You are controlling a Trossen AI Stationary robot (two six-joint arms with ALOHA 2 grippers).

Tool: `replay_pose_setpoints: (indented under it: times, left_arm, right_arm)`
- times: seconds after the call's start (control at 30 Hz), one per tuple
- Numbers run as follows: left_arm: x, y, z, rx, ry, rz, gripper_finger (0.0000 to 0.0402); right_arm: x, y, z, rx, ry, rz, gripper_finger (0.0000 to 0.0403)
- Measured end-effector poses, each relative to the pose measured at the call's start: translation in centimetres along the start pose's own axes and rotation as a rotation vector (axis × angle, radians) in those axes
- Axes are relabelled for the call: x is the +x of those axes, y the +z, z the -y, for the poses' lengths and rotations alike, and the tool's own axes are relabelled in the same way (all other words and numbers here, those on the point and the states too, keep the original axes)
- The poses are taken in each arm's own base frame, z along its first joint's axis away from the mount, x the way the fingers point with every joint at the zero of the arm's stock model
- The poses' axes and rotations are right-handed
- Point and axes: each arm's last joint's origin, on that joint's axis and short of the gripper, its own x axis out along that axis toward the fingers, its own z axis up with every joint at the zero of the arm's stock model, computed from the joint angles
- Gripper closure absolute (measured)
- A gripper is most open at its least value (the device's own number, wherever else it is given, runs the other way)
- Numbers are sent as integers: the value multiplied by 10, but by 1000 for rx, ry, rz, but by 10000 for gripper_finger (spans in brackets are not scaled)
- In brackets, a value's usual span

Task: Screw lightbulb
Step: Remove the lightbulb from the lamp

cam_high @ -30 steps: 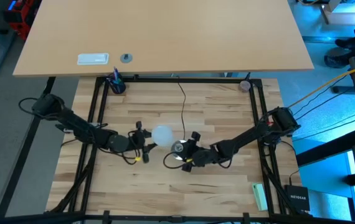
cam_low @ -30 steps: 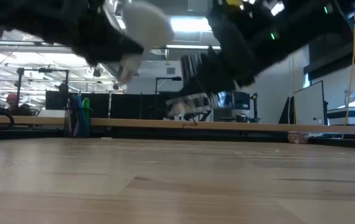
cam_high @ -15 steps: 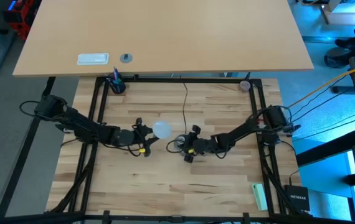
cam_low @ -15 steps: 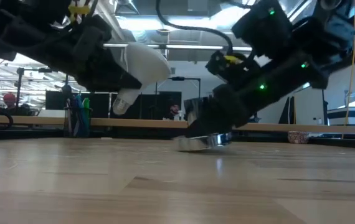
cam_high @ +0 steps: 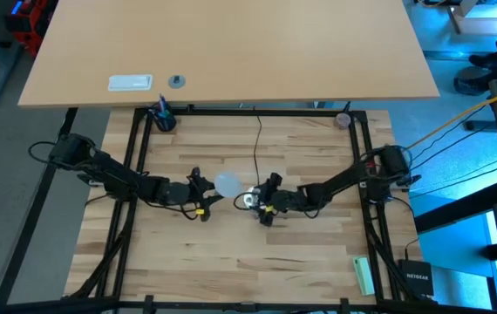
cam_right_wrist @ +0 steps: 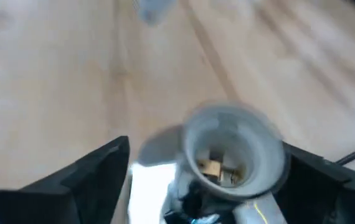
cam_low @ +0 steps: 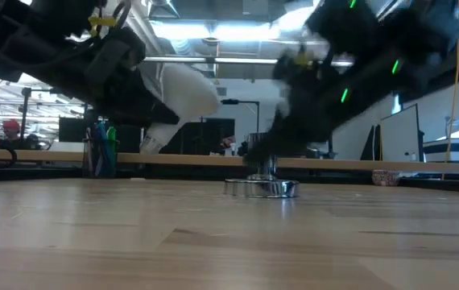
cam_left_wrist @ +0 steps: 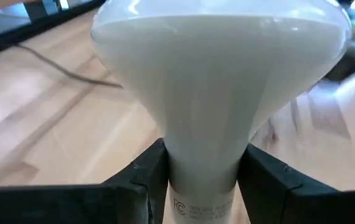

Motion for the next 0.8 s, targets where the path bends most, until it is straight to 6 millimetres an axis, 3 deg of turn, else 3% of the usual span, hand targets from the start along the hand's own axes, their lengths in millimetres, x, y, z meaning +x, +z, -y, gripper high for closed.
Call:
replay_pose_setpoints:
  times: [0.13,0.33,0.5,0.63,0.8]
  left_arm:
    - [1,-9,-4,16,-31,-108,259]
    - [5,-19,-15,-23,-107,-391,259]
    - [9,-7,-20,19,-96,-600,260]
    - [11,-4,-26,18,-110,-629,259]
    - [12,-6,-32,34,-93,-668,184]
  right_arm:
    - [-39,28,-3,-49,34,15,38]
    - [-77,46,-7,-42,18,53,40]
    - [-79,44,-6,-11,2,32,48]
    - [-77,42,-6,-14,-2,13,49]
    - [-79,43,-7,-12,-2,25,49]
